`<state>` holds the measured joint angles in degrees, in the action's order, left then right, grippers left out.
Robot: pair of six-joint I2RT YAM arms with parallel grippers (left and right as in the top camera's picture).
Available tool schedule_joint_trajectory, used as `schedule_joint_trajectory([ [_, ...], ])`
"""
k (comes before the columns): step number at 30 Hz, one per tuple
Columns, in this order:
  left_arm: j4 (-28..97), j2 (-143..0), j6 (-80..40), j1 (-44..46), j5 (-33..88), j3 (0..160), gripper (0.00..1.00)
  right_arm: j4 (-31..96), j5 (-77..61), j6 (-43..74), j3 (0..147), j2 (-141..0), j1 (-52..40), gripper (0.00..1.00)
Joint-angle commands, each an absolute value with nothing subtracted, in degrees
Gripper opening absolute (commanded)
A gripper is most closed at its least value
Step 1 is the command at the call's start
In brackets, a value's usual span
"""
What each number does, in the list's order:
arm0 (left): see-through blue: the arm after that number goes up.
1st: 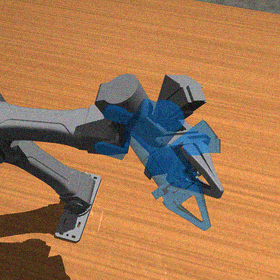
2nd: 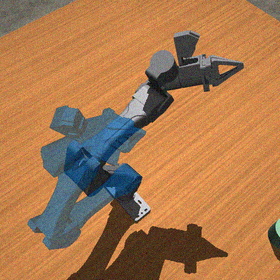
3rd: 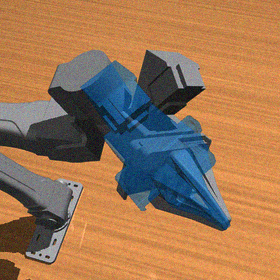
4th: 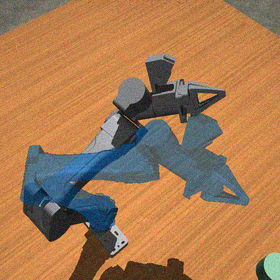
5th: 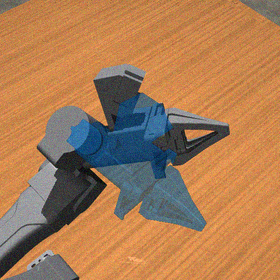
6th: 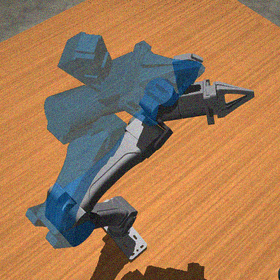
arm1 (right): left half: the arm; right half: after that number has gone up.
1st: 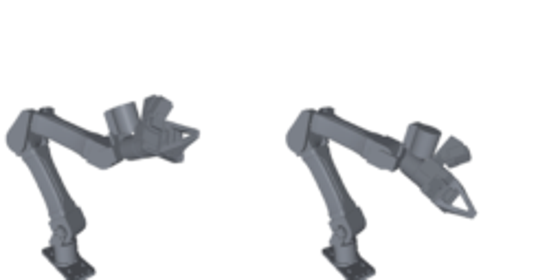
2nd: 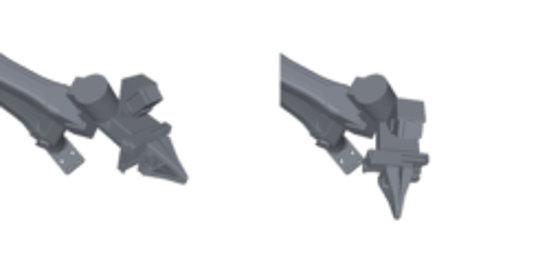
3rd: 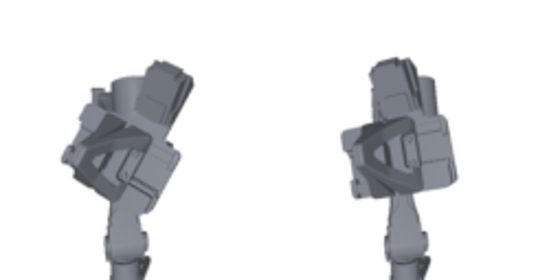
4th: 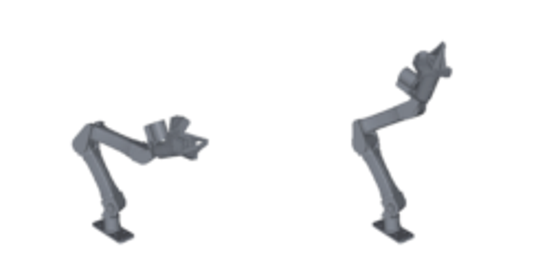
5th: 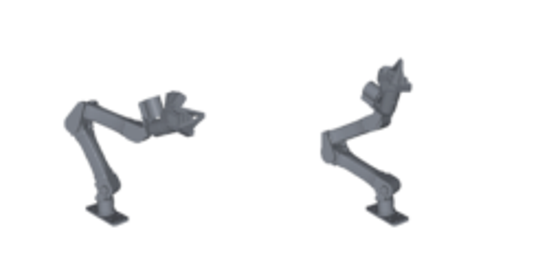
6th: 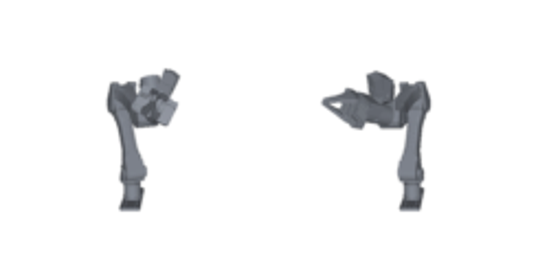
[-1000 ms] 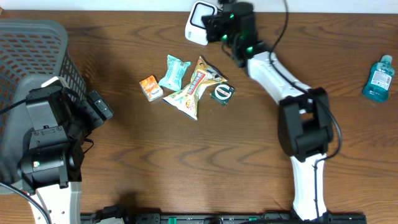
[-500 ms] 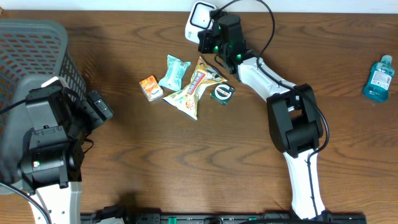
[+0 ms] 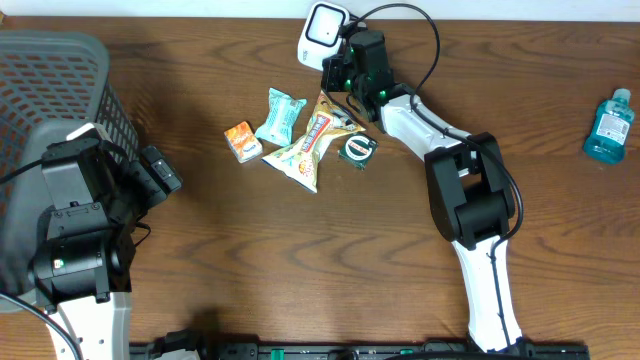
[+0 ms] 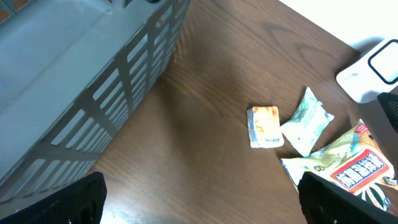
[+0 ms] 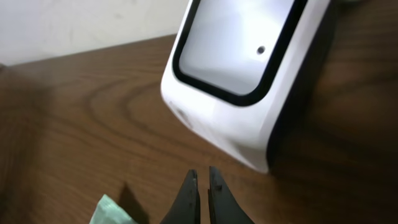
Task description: Scan the item barcode
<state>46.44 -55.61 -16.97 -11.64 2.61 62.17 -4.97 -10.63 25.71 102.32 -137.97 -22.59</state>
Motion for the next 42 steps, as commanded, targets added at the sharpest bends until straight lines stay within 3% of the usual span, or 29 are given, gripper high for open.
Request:
schedule_joint_trajectory([
  [1, 46.5, -55.7, -17.5, -12.0, 1.9, 62.5, 0.98, -6.3, -7.8, 26.3, 102.2, -139.2, -22.5, 0.01],
  [42, 46.5, -55.7, -17.5, -12.0, 1.9, 62.5, 0.98, -9.1, -7.6, 22.8, 102.2, -142.8, -19.5, 0.01],
])
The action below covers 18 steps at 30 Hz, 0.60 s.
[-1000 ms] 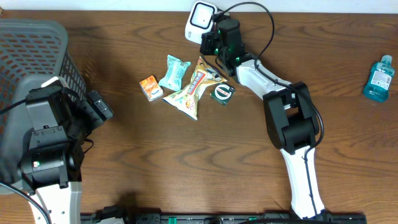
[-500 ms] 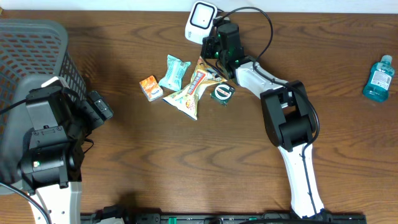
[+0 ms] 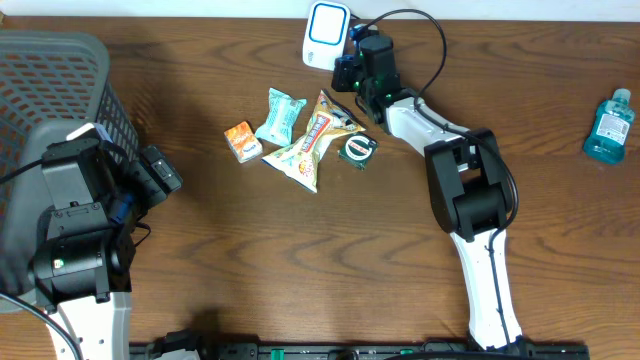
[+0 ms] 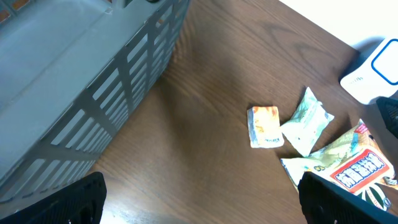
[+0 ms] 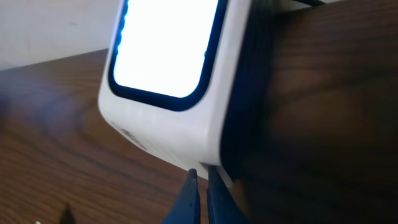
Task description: Scan the item barcode
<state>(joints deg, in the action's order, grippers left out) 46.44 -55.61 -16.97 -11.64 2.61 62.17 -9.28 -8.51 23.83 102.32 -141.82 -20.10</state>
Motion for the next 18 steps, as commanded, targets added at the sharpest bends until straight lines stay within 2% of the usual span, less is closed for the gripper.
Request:
schedule_joint_trajectory([
  [1, 46.5, -55.7, -17.5, -12.0, 1.9, 62.5, 0.98, -8.9, -7.6, 22.5, 102.2, -142.7, -19.4, 0.01],
  [18, 46.5, -55.7, -17.5, -12.0, 1.9, 62.5, 0.98, -1.9, -6.9, 20.5, 102.2, -136.9, -15.5, 0.01],
])
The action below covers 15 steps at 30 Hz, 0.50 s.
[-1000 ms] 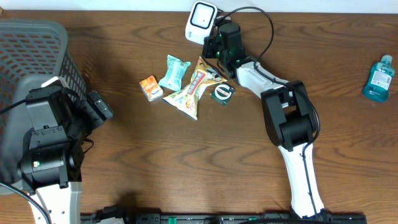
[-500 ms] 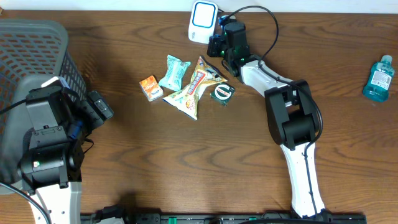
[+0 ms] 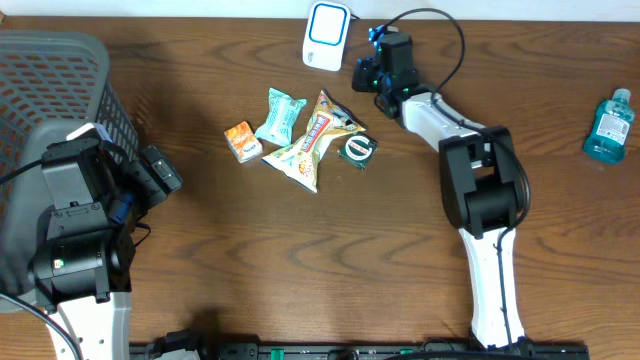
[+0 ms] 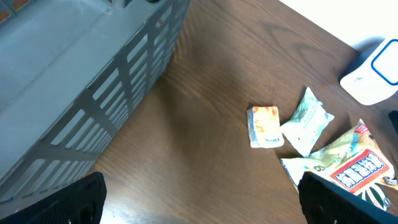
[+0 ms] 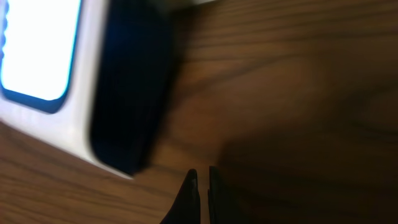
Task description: Scan the item barcode
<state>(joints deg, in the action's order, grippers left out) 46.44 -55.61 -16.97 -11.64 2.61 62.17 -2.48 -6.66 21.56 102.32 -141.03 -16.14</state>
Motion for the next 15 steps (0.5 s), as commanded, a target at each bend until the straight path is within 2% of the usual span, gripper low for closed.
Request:
schedule_joint_trajectory([
  [1, 46.5, -55.7, -17.5, -12.0, 1.9, 62.5, 0.98, -1.7, -8.7, 20.5, 102.2, -136.3, -15.4, 0.01],
  [7, 46.5, -55.7, -17.5, -12.0, 1.9, 62.5, 0.98, -4.1, -24.7, 18.8, 102.2, -135.9, -16.2, 0.01],
  [15, 46.5, -55.7, -17.5, -12.0, 1.9, 62.5, 0.98, -3.5, -20.5, 18.8, 102.2, -136.1, -18.7, 0.01],
])
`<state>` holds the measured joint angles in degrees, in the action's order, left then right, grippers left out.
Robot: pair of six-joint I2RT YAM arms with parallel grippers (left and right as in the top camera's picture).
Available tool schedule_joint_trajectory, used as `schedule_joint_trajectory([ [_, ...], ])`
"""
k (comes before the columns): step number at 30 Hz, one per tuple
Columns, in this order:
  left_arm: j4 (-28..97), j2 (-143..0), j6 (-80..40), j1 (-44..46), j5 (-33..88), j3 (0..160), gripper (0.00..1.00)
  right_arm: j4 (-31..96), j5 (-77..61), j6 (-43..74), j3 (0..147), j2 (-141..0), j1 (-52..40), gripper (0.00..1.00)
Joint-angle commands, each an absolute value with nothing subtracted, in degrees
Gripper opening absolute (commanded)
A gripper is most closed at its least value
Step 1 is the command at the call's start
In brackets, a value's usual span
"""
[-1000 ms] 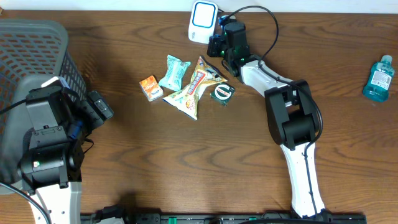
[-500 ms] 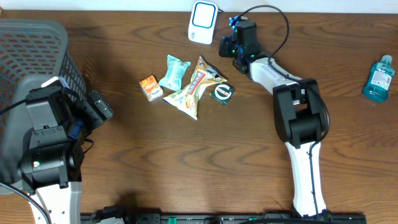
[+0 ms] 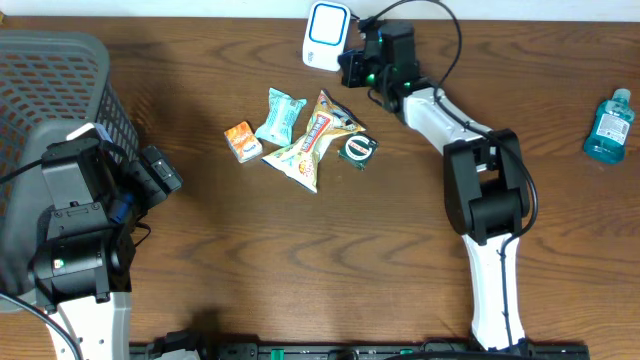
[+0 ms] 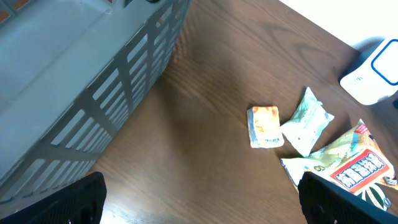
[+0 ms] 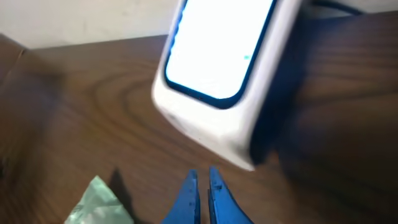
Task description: Scan the item barcode
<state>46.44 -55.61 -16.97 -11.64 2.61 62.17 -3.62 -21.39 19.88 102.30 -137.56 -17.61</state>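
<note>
The white scanner (image 3: 326,34) with a blue-rimmed lit window stands at the table's far edge; in the right wrist view the scanner (image 5: 217,81) fills the top. My right gripper (image 3: 350,68) is shut on nothing, just below and right of it; its tips (image 5: 202,180) stay a little short of the scanner's base. Several items lie in a cluster: an orange packet (image 3: 242,141), a teal packet (image 3: 279,115), a yellow snack bag (image 3: 310,142) and a round green tin (image 3: 356,148). My left gripper (image 4: 199,205) is open at the left, over bare wood.
A grey basket (image 3: 50,80) fills the far left, and its slatted wall (image 4: 106,99) shows in the left wrist view. A blue bottle (image 3: 608,125) stands at the right edge. The scanner's black cable (image 3: 440,30) loops behind the right arm.
My right gripper was to the right of the scanner, facing its dark side. Now it is slightly further left and faces the lit window. The scanner, the items and the left arm have not moved.
At first the scanner sat tilted, with my shut right gripper just in front of it. Then the scanner stood squarer, with the tips at its lower edge. Then the gripper was off to its right, and now it faces the window again.
</note>
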Motion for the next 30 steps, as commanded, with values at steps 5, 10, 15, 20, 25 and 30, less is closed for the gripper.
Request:
schedule_joint_trajectory([
  [5, 46.5, -55.7, -17.5, -12.0, 1.9, 62.5, 0.98, -3.9, -17.5, 18.8, 102.2, -136.1, -19.4, 0.01],
  [10, 46.5, -55.7, -17.5, -12.0, 1.9, 62.5, 0.98, -4.3, -16.3, 18.8, 102.2, -136.6, -19.7, 0.01],
  [15, 46.5, -55.7, -17.5, -12.0, 1.9, 62.5, 0.98, -6.7, -16.4, 18.8, 102.2, -139.1, -19.8, 0.01],
  [20, 46.5, -55.7, -17.5, -12.0, 1.9, 62.5, 0.98, -7.0, -15.4, 18.8, 102.2, -139.9, -19.7, 0.01],
  [25, 46.5, -55.7, -17.5, -12.0, 1.9, 62.5, 0.98, -7.0, -14.2, 18.8, 102.2, -139.9, -19.7, 0.01],
  [30, 46.5, -55.7, -17.5, -12.0, 1.9, 62.5, 0.98, -7.0, -13.6, 18.8, 102.2, -139.9, -19.7, 0.01],
])
